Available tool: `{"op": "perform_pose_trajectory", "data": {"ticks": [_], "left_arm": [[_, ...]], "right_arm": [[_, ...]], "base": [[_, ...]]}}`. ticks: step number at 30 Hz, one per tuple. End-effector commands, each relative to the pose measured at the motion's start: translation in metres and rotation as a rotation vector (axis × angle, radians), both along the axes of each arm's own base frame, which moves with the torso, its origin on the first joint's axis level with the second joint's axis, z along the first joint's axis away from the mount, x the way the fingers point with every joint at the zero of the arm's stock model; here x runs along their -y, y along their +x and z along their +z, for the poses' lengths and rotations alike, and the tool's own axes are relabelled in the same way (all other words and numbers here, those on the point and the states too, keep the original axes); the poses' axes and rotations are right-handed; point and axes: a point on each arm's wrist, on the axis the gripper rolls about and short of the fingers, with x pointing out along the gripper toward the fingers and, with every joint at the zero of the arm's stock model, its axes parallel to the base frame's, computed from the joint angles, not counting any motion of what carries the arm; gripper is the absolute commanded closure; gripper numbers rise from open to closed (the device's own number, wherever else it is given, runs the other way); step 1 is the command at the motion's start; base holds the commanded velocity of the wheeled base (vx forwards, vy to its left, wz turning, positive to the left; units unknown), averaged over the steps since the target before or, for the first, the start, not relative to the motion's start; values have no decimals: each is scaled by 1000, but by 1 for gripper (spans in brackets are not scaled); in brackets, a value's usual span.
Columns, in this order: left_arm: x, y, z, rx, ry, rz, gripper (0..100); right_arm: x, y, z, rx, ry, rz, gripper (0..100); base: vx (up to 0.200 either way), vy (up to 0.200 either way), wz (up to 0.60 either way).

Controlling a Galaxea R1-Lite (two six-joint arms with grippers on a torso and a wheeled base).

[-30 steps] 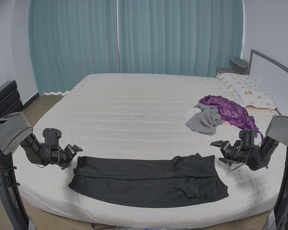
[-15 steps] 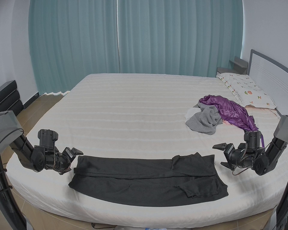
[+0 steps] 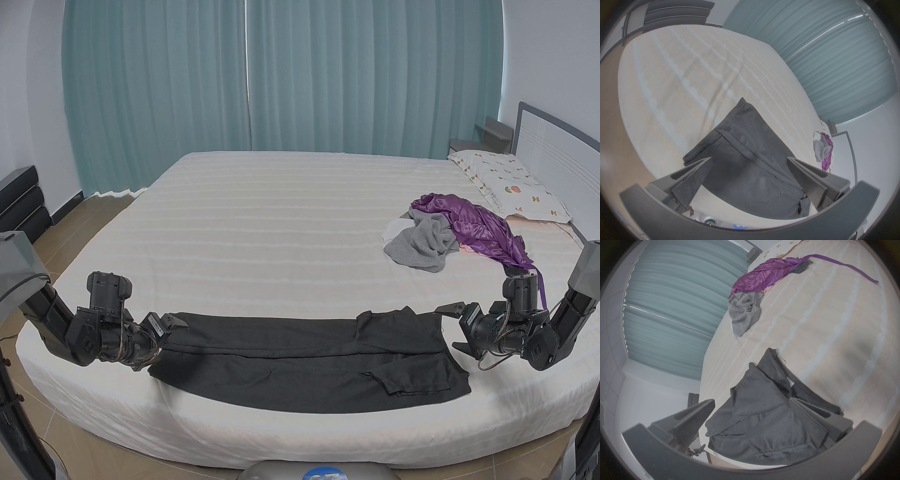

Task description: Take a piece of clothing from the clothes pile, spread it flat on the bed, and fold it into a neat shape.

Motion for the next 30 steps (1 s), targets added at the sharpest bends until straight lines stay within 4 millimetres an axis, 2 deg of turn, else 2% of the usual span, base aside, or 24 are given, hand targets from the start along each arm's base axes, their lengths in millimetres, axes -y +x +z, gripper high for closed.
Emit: {"op": "perform_pose_trajectory", "data": {"ticks": [1,6,12,23,30], "left_arm": [[4,-5,0,-8,5,-15,0],[7,-5,-4,-20,8,-22,0],[8,6,-11,-20,39,6,0],[8,43,-34,-25,61,91,0],[8,46,-41,-37,66,96,0]], "right_arm": [[-3,-1,1,2,-1,9,0],[-3,1,0,8,-29,-30,0],[-10,0,0,7,-40,-25,0],[-11,1,-2,4,-41,-22,0],[-11,0,-2,3,-42,-21,0]], "base": [[0,0,0],[0,0,0],[0,0,0],[0,0,0],[0,0,0]]}}
